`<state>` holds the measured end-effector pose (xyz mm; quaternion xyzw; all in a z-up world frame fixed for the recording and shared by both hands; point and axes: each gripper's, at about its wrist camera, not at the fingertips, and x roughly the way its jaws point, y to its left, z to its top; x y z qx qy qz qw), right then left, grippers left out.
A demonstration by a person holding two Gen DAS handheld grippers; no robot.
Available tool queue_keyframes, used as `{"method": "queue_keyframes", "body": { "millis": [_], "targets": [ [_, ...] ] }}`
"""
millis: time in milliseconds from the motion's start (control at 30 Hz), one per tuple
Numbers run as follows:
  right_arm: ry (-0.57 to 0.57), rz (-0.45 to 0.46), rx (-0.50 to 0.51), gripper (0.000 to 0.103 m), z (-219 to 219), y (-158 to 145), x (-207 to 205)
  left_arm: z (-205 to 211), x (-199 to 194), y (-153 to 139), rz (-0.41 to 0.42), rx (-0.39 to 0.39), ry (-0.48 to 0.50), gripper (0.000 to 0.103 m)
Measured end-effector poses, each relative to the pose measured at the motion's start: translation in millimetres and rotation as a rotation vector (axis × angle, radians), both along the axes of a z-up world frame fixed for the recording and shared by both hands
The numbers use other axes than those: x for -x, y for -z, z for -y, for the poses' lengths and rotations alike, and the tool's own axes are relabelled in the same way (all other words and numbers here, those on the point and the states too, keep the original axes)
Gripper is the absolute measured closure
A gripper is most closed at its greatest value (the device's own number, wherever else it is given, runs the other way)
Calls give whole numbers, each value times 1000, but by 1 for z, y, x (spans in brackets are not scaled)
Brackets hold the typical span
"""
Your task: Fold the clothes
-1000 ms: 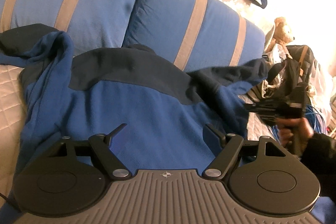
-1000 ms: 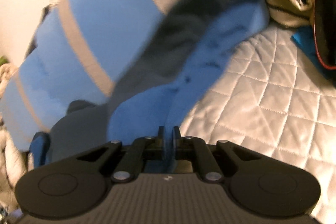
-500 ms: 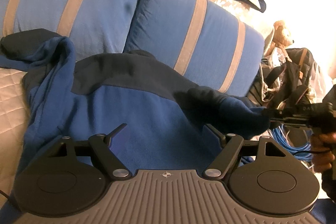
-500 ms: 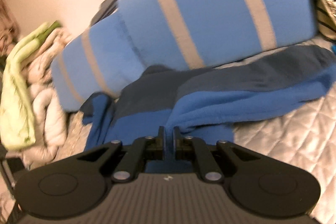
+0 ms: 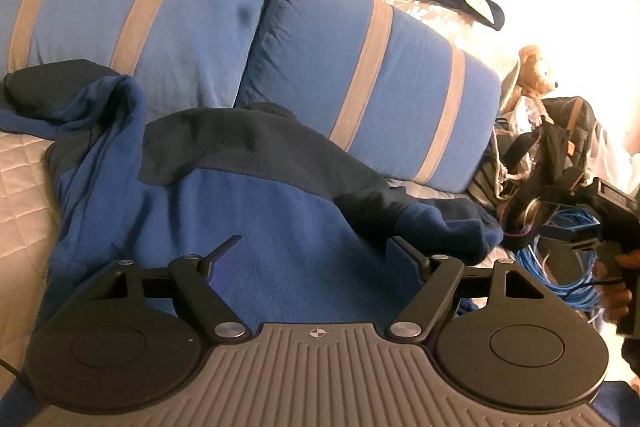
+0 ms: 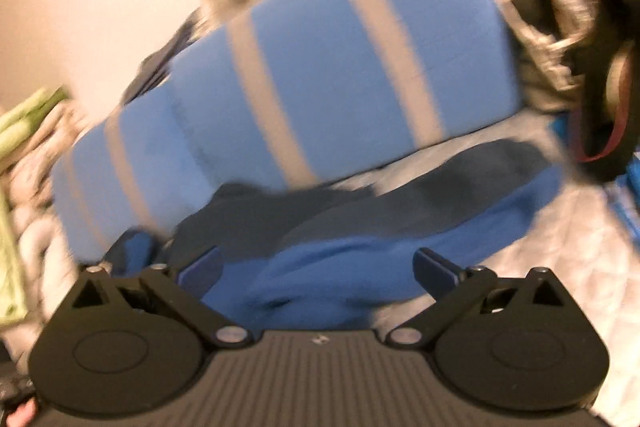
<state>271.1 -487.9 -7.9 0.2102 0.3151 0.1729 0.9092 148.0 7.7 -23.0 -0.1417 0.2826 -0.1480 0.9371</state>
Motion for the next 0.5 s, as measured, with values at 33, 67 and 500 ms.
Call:
{"method": "queue_keyframes", "body": {
  "millis": [33, 67, 500],
  "targets": [
    [36, -1, -11, 1, 13, 2, -3, 0, 0, 0, 0, 1, 0, 26],
    [72, -11, -28, 1, 29, 7, -7, 0, 0, 0, 0, 1, 1, 26],
    [369, -185, -91, 37, 125, 90, -69, 1, 0, 1, -2, -5, 1, 26]
  ]
}}
